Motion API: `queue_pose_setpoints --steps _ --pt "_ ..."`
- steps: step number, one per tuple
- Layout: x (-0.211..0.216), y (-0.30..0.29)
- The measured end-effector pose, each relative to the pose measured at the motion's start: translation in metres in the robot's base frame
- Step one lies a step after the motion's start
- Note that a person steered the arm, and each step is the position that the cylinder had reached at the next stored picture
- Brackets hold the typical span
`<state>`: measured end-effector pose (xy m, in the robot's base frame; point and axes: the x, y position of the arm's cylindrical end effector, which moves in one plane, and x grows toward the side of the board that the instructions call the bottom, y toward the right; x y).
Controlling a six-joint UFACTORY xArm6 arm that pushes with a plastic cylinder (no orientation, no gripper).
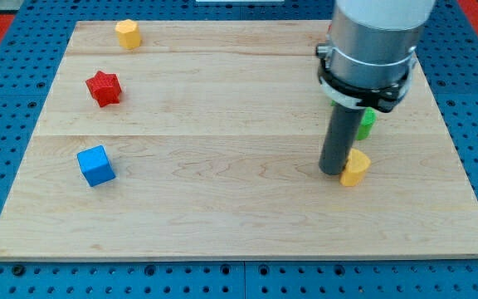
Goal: Slide the blue cube closer to the yellow heart
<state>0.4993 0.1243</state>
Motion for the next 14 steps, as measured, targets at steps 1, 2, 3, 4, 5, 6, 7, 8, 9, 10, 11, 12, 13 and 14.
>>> queue_pose_setpoints --steps 1,2,3,4,5,6,7,8,9,10,11,12,13,14 --pt "0.000 0.002" --pt "0.000 0.002" --pt "-0.006 -0.062" --pt "-0.019 -0.127" --pt "-0.057 -0.154" --pt "-0.093 -0.192" --pt "-0.141 -0.201" --pt "-0.156 -0.251" --pt "-0.126 -0.284" --pt "-0.092 -0.293" --pt "-0.058 -0.334" --pt "-0.028 -0.364" --pt "-0.003 -0.333" --pt "-0.001 -0.280"
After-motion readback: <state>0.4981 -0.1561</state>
